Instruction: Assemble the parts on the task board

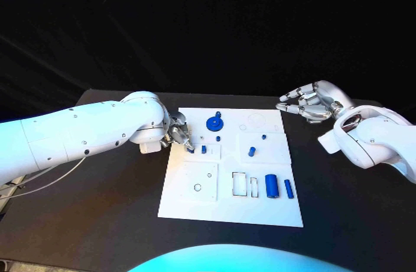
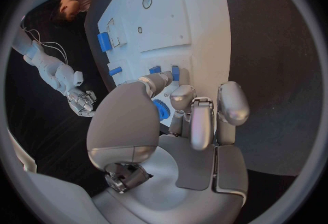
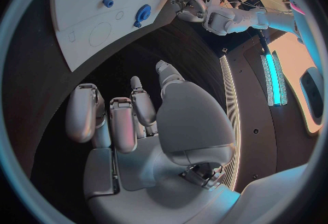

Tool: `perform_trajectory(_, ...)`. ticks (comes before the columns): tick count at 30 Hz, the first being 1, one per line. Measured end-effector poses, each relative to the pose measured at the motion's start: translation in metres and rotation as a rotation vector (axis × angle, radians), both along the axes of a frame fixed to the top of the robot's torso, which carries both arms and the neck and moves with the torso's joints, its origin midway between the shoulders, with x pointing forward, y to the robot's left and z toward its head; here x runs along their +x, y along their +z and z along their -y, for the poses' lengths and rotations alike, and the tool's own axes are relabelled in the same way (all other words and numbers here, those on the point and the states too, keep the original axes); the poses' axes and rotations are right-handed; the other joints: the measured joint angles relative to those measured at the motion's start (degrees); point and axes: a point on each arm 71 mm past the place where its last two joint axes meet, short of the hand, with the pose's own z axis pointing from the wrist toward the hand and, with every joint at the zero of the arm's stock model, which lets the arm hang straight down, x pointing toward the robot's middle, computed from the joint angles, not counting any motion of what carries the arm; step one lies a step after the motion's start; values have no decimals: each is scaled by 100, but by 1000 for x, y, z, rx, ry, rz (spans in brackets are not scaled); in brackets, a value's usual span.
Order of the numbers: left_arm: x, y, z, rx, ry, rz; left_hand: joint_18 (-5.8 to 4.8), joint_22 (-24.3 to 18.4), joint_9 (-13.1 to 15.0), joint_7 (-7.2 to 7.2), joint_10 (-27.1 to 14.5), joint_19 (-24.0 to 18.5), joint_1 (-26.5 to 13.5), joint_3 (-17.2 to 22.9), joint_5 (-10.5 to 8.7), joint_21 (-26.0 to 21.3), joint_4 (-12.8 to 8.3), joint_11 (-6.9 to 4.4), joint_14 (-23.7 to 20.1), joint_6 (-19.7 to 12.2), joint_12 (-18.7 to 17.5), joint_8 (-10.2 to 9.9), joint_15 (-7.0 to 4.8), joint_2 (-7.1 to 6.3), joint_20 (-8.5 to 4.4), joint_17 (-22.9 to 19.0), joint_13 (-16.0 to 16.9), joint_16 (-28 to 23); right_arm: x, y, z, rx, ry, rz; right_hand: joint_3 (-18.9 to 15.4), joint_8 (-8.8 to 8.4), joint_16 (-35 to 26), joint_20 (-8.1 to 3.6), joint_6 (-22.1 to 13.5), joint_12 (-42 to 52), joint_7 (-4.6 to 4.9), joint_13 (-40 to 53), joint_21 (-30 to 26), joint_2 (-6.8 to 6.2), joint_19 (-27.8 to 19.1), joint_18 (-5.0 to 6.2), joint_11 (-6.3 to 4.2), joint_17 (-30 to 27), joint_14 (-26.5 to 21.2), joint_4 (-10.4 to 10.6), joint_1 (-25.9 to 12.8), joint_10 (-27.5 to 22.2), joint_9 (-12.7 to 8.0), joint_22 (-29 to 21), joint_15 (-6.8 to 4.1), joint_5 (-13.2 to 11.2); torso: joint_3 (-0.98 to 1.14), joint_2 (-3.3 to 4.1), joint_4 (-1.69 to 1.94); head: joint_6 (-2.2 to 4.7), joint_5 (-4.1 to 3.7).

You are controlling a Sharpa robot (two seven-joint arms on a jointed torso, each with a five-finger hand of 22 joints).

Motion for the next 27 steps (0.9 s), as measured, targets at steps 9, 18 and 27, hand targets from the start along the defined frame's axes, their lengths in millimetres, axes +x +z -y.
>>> perform_trajectory(9,3,1,5,20,-9,-6,0,19,12,-22,61,0,-23,50,2,0,-17,0,-21,26,49,8,-20,22,0,0,40,0,0,0,-1,1,2,0,0,0,0,0,0,0,0,-1,0,0,0,0,0,0,0,0,0,0,0,5,0,0,4,-1,-4,-4,-4)
perform_trajectory(18,5,1,10,56,-29,-12,0,64,17,-22,72,0,-86,104,171,23,-39,8,-22,27,49,27,-20,3,0,-1,10,0,0,0,-1,1,2,0,0,0,0,0,0,0,0,-2,0,0,0,0,0,-1,0,0,0,0,0,4,0,0,4,-1,-5,-11,-2)
perform_trajectory(27,5,0,11,80,-46,-9,0,185,64,-22,77,67,-242,168,256,84,-104,8,-3,27,118,127,-41,-7,-44,-1,79,0,0,0,-1,1,2,0,0,0,0,0,0,0,0,-3,0,0,0,0,0,-1,0,0,0,0,0,4,0,-1,4,-1,1,-14,-11)
